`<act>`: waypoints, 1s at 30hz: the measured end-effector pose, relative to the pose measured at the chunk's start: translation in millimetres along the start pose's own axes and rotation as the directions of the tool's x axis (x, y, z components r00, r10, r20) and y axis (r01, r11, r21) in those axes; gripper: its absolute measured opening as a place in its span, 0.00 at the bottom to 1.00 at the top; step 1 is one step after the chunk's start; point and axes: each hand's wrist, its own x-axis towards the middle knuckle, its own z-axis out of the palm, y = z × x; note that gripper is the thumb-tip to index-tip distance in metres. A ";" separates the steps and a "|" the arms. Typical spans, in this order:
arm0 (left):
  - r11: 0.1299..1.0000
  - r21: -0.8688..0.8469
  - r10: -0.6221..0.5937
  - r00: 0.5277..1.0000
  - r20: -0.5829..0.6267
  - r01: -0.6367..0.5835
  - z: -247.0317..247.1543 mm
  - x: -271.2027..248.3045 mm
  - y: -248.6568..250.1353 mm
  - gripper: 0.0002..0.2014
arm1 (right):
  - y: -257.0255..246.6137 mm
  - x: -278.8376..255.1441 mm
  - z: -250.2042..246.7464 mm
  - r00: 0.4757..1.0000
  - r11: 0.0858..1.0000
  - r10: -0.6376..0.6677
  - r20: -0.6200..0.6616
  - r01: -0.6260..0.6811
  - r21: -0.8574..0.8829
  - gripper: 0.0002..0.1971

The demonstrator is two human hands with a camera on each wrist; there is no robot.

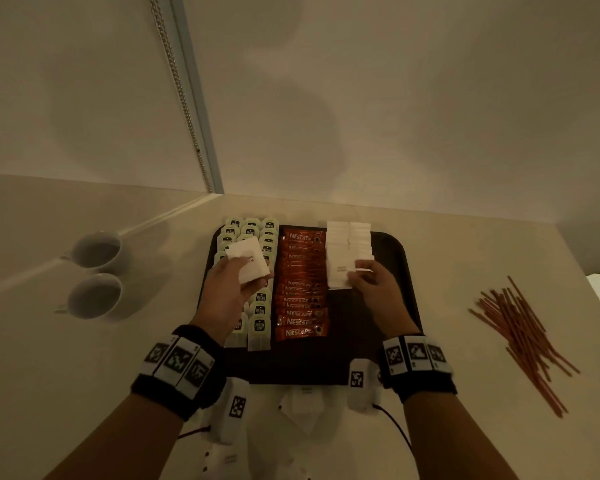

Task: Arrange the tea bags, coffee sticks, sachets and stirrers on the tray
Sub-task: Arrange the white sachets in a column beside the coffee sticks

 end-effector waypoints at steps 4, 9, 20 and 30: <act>1.000 -0.021 -0.002 1.000 -0.024 0.001 -1.1 3.0 -0.9 0.09 | 32.6 26.5 -30.8 0.965 0.970 -0.013 -0.263 -0.052 -0.236 0.10; 0.999 -0.047 -0.027 0.999 -0.017 0.026 -0.4 4.3 -0.7 0.06 | 46.2 43.7 -38.7 0.961 0.920 -0.010 -0.275 -0.099 -0.379 0.10; 0.987 -0.145 -0.077 0.997 -0.005 0.076 2.1 2.4 4.2 0.11 | 46.6 55.2 -27.7 0.956 0.886 -0.032 -0.293 -0.108 -0.451 0.10; 0.986 0.167 -0.013 0.996 0.090 -0.002 2.9 -1.3 7.0 0.11 | 23.9 48.5 -10.0 0.958 0.887 -0.122 -0.261 -0.013 -0.462 0.12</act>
